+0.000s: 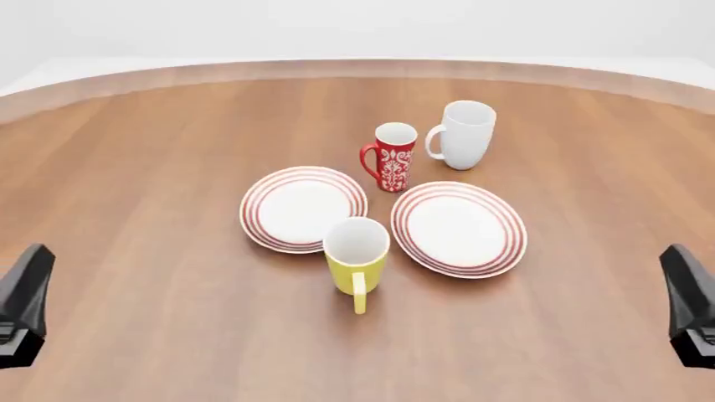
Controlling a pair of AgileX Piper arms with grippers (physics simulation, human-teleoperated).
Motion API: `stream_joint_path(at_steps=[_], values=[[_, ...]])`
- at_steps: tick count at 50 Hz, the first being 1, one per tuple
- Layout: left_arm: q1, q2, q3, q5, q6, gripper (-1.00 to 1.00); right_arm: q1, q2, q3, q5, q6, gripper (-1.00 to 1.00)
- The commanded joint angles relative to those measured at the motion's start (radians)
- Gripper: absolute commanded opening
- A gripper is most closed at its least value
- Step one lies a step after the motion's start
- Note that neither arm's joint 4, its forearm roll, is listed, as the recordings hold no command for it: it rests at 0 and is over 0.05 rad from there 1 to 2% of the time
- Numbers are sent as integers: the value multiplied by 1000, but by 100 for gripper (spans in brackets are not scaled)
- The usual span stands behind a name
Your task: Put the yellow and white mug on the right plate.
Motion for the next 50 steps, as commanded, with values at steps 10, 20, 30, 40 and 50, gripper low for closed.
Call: stream_joint_path(at_steps=[10,20,30,40,50], values=[[0,5,-3,-1,0,100,32,112,-89,93,-34,100],[0,5,-3,-1,0,100,146,231,-227,254,-39,100],[0,5,-3,-1,0,100,291,280,-371,428,-28,100],[0,5,-3,-1,0,100,392,334,-499,553,8,100],[0,5,-3,-1,0,100,484,379,-573,634,11,100]])
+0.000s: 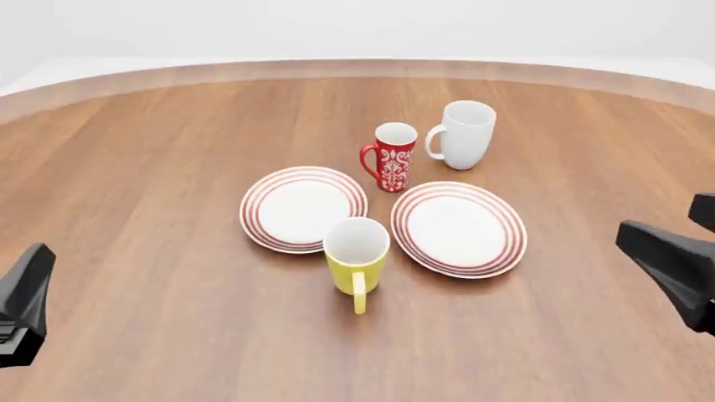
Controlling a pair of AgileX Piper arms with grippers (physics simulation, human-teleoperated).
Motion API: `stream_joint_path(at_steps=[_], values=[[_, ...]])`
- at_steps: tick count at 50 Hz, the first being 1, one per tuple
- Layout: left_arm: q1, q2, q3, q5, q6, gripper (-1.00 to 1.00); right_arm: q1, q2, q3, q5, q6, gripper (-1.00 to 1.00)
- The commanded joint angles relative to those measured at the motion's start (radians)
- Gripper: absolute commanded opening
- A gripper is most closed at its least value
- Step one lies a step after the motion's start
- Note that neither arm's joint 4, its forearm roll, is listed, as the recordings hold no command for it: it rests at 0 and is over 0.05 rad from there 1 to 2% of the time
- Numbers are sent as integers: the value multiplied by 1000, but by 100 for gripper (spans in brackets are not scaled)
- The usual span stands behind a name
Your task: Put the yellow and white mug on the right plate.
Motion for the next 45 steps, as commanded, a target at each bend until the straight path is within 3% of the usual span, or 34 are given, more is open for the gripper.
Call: stream_joint_path(at_steps=[1,14,28,45], values=[[0,0,0,0,0,100,105,74,-91,106,15,100],[0,0,0,0,0,100,153,180,-196,140,-15,100],[0,0,0,0,0,100,174,248,-230,77,-52,100],[0,0,0,0,0,100,210,309,-233,8,-36,100]])
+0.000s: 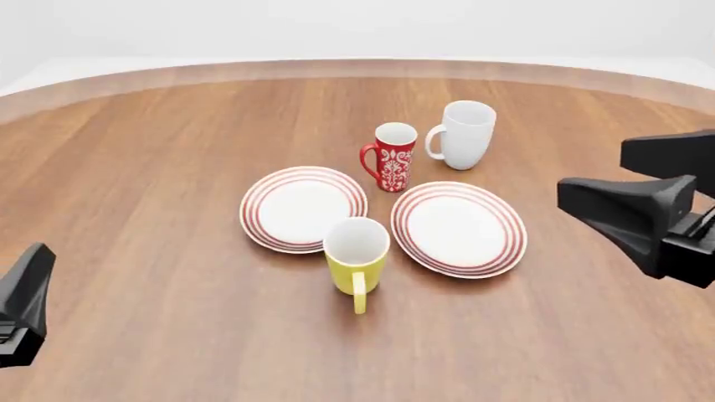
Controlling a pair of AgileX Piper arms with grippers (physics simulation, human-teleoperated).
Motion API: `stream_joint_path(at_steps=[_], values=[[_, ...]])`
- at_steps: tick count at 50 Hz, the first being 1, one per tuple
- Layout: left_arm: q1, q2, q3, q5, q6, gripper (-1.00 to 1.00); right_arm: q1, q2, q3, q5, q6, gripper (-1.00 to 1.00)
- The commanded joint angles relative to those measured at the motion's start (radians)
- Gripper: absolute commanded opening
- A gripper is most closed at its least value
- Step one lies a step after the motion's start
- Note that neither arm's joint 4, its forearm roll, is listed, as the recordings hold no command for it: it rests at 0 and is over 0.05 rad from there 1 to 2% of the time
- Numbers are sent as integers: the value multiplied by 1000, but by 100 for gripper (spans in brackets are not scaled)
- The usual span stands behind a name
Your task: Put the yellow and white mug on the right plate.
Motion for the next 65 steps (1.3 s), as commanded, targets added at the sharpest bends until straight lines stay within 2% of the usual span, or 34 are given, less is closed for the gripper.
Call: stream_joint_path(at_steps=[1,16,17,19,22,23,26,28,31,45,49,52,56,57,60,65], values=[[0,0,0,0,0,100,9,40,-6,-49,-1,100],[0,0,0,0,0,100,5,46,-5,-62,12,100],[0,0,0,0,0,100,-2,59,-6,-57,40,100],[0,0,0,0,0,100,-7,74,-5,-57,38,100],[0,0,0,0,0,100,-27,110,2,-48,77,100],[0,0,0,0,0,100,-32,114,3,-44,73,100],[0,0,0,0,0,100,-24,137,-12,-26,117,100],[0,0,0,0,0,100,-20,141,-18,-23,96,100],[0,0,0,0,0,100,-3,162,-34,-18,94,100],[0,0,0,0,0,100,34,248,-79,3,133,100],[0,0,0,0,0,100,60,276,-91,29,185,100],[0,0,0,0,0,100,70,272,-98,43,174,100],[0,0,0,0,0,100,100,290,-118,57,215,100],[0,0,0,0,0,100,99,288,-119,60,207,100],[0,0,0,0,0,100,108,297,-127,60,239,100],[0,0,0,0,0,100,112,305,-114,37,258,100]])
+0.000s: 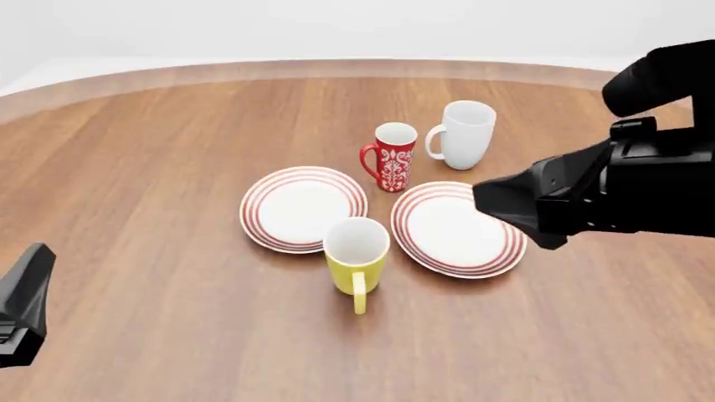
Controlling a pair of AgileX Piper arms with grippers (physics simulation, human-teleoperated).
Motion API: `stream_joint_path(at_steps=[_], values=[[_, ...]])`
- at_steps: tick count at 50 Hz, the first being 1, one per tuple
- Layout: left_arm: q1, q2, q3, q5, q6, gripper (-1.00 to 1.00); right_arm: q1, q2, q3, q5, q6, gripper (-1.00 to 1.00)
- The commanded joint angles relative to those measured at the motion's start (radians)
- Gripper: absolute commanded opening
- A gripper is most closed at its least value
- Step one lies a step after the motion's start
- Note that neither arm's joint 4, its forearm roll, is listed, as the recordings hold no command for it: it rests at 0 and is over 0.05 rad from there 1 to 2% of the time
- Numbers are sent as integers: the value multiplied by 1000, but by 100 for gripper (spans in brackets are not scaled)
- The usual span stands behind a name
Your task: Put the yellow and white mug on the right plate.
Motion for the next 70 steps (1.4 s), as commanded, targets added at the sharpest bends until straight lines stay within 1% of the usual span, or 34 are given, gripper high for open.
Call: stream_joint_path(at_steps=[1,8,13,17,20,21,36,39,42,47,59,65,66,70], values=[[0,0,0,0,0,100,34,36,-11,-8,60,100],[0,0,0,0,0,100,25,64,-14,-47,68,100],[0,0,0,0,0,100,37,92,-18,-67,71,100],[0,0,0,0,0,100,58,116,-20,-80,81,100],[0,0,0,0,0,100,83,145,-27,-87,106,100],[0,0,0,0,0,100,82,146,-27,-90,100,100],[0,0,0,0,0,100,153,272,0,-221,153,100],[0,0,0,0,0,100,149,278,11,-239,145,100],[0,0,0,0,0,100,134,278,28,-252,146,100],[0,0,0,0,0,100,132,292,44,-285,148,100],[0,0,0,0,0,100,84,315,71,-342,169,100],[0,0,0,0,0,100,95,348,69,-372,185,100],[0,0,0,0,0,100,93,350,69,-375,178,100],[0,0,0,0,0,100,94,353,68,-376,184,100]])
